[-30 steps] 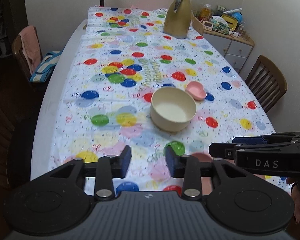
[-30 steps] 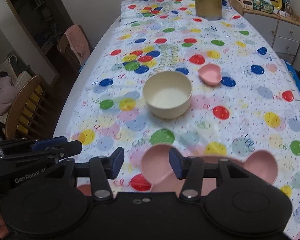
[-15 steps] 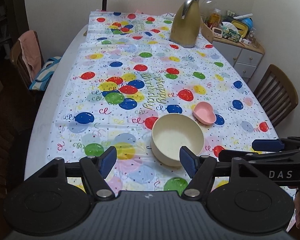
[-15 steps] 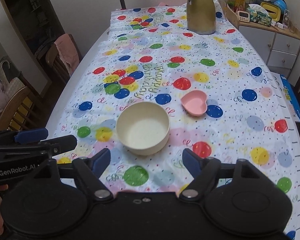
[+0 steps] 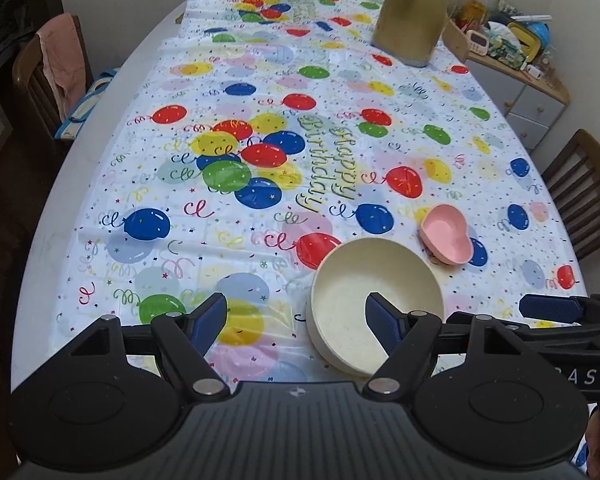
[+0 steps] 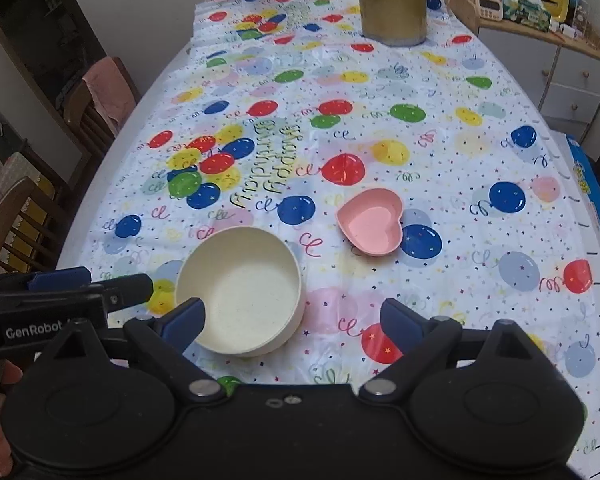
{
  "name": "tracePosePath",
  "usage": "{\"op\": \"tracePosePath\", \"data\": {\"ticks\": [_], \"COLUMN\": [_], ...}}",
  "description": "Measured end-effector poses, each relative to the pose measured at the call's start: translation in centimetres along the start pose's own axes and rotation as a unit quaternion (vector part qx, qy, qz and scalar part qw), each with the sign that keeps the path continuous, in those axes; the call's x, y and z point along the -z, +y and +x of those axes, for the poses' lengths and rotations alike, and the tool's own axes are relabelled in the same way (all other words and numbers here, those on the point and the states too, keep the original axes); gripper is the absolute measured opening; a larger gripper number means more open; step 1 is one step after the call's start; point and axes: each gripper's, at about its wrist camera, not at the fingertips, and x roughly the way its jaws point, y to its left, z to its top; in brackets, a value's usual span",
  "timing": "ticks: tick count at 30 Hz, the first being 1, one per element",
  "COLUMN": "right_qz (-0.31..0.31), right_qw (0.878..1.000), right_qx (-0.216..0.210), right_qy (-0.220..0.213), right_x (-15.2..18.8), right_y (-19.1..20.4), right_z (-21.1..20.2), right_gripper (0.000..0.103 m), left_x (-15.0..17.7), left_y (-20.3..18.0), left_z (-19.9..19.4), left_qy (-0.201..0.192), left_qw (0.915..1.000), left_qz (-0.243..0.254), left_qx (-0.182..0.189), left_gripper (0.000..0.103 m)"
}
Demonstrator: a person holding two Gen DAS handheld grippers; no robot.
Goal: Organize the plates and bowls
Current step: 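Grasp the cream bowl rim with both grippers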
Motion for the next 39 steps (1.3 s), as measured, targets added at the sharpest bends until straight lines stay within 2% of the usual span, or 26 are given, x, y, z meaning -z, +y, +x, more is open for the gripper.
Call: {"op": "tracePosePath", "data": {"ticks": [9, 21, 23, 28, 29, 31, 34, 39], "right_qz": [0.003, 0.003, 0.003, 0.0, 0.001, 0.004, 0.009, 0.009], "right_qw": [0.999, 0.998, 0.998, 0.998, 0.998, 0.998, 0.998, 0.998], "right_qx": [0.007, 0.002, 0.002, 0.003, 0.004, 0.007, 0.005, 0.012], "right_qy": [0.043, 0.066, 0.066, 0.063, 0.063, 0.064, 0.062, 0.061], "right_x": [-0.7, -0.6, -0.6, -0.7, -0.7, -0.7, -0.6, -0.5], "right_y": [-0.8, -0.6, -0.6, -0.2, -0.2, -0.2, -0.2, 0.1], "right_z": [4.2, 7.4, 7.6, 7.8, 7.8, 7.9, 7.8, 7.5], "right_gripper": [0.088, 0.051, 0.046, 0.03, 0.028, 0.015, 0.009, 0.008], "left_x": [0.0, 0.0, -0.1, -0.2, -0.2, -0.1, 0.0, 0.3], "left_y": [0.2, -0.2, -0.3, -0.4, -0.4, -0.5, -0.8, -1.3], "left_z": [4.8, 7.1, 7.2, 7.3, 7.4, 7.3, 7.0, 5.9], "left_qy": [0.041, 0.053, 0.051, 0.057, 0.059, 0.059, 0.059, 0.059], "left_qw": [0.999, 0.9984, 0.9985, 0.9983, 0.9982, 0.9982, 0.9982, 0.9982], "left_qz": [-0.014, -0.01, -0.006, -0.007, -0.007, -0.007, -0.004, 0.004], "left_qx": [-0.012, -0.02, -0.02, -0.01, -0.007, -0.004, 0.005, 0.013], "left_gripper": [0.076, 0.075, 0.068, 0.035, 0.032, 0.023, 0.015, 0.013]}}
